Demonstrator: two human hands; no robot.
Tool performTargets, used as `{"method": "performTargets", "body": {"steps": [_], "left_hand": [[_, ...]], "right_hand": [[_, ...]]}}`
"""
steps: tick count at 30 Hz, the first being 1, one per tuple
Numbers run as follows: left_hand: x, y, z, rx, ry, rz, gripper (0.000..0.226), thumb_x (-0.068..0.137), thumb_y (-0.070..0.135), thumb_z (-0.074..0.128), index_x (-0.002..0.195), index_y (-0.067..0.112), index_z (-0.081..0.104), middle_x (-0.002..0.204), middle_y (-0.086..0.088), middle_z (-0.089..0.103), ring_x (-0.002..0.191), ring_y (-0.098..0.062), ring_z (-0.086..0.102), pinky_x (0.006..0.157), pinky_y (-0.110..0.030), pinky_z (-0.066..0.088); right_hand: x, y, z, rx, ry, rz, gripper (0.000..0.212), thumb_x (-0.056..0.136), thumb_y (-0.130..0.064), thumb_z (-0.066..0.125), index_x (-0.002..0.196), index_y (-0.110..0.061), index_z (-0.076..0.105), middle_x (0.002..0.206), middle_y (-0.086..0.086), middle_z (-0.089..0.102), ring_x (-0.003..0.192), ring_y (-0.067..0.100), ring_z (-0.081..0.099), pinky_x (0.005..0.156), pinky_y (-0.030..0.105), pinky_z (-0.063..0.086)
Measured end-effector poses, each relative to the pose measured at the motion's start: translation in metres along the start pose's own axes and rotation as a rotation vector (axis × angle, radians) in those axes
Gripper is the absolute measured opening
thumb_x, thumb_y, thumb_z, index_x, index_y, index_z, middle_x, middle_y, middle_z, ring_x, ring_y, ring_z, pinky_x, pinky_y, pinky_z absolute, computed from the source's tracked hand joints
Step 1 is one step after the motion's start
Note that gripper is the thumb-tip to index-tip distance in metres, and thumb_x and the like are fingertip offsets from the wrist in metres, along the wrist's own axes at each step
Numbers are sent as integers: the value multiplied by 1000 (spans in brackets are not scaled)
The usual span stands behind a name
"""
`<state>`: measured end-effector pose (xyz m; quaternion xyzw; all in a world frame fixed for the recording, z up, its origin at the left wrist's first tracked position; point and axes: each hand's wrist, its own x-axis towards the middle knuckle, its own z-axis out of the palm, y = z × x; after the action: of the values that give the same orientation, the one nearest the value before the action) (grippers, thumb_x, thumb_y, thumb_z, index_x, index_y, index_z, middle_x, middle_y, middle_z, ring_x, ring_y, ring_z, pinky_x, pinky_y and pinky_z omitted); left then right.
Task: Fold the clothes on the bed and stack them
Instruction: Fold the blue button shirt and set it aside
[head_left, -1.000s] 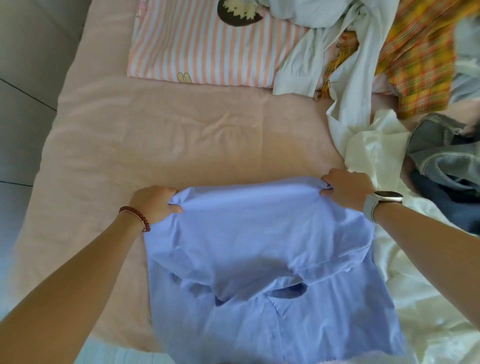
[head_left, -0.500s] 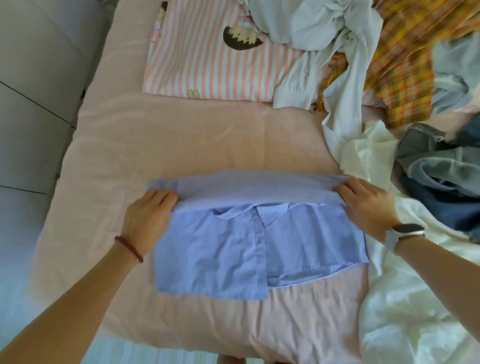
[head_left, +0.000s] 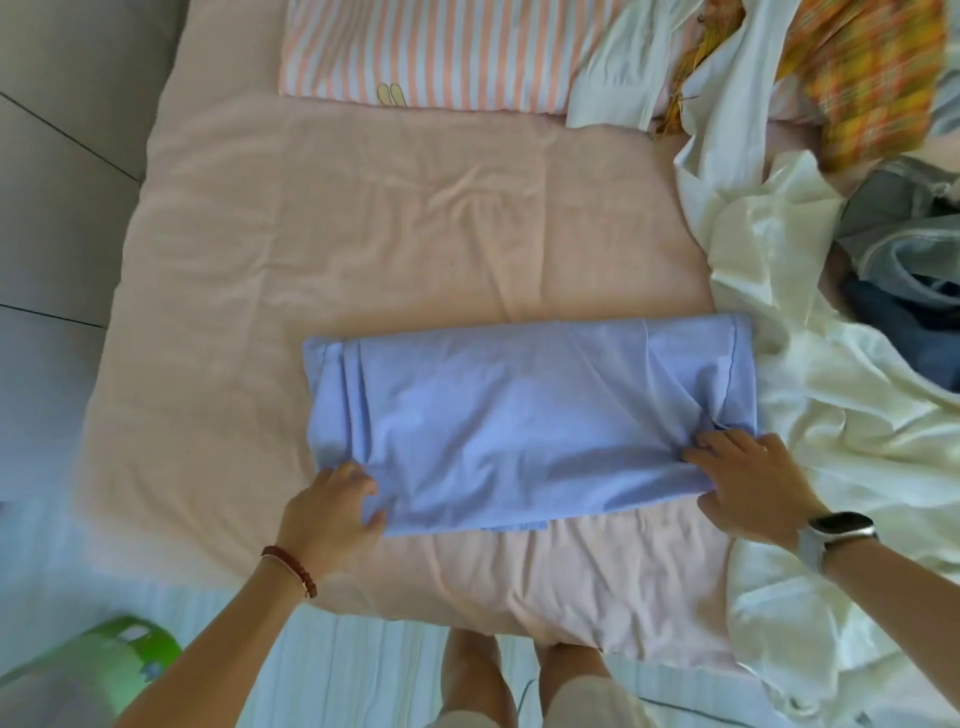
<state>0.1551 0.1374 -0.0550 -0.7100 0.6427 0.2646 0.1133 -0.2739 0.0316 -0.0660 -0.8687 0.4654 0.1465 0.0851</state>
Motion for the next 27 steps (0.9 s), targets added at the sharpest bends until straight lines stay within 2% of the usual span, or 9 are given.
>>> {"method": "performTargets", "body": {"steps": [2,4,7,10,12,14,18,23,27], "left_hand": [[9,4,-7,29,230,67,34,74,33,40,80,10,64,88,-7,63,78,-32,62,55,-34,51],[28,7,-11,81,411,62,35,78,26,38,90,8,65,100,-13,64,89,-34,58,61,-38,52],[68,13,-22,1,511,-120,36,86,22,45,114,6,60,121,-19,56,109,-37,50,76,-46,49],[104,4,-37,-375,528,-450,37,92,21,54,124,3,54,129,-20,48,116,-39,46,88,-44,41],[120,-9,-41,-501,500,-519,30,92,21,54,115,2,60,119,-19,56,108,-36,53,82,-30,39],[127,-16,-46,-591,499,-560,25,93,15,51,104,-3,64,108,-21,63,101,-35,57,74,-25,35],[125,-35,-53,-749,615,-763,32,95,10,42,101,-18,57,112,-36,57,107,-45,53,79,-41,39],[116,-59,-52,-767,570,-884,31,94,8,39,107,-15,56,116,-36,55,110,-46,51,84,-43,42],[114,-21,-44,-537,595,-867,43,95,18,42,136,8,41,142,-18,37,127,-37,36,100,-46,31]], "right_hand": [[4,-5,-6,9,129,5,35,67,-27,38,69,-14,70,81,7,67,73,31,64,64,38,42],[16,-15,-8,15,300,28,33,79,-25,38,75,-12,68,90,9,67,80,32,62,72,41,38],[51,-33,-4,17,425,86,35,86,-23,37,106,-12,64,115,13,62,108,33,56,95,52,32],[90,-46,-1,33,316,179,43,90,-26,33,127,-14,52,133,16,50,125,35,44,103,63,21],[109,-50,1,68,187,246,49,91,-31,28,134,-16,47,139,17,45,128,38,42,100,69,19],[119,-48,4,110,66,282,54,91,-36,22,139,-20,42,143,15,41,131,39,37,97,74,16],[118,-33,7,101,-42,249,58,91,-41,15,144,-26,32,149,12,33,137,34,30,96,75,13],[113,-3,3,181,-45,408,60,89,-44,18,142,-22,37,146,18,36,133,43,31,95,75,17],[105,26,4,232,-34,438,75,83,-51,4,147,-20,25,153,9,25,141,28,20,107,59,17]]}}
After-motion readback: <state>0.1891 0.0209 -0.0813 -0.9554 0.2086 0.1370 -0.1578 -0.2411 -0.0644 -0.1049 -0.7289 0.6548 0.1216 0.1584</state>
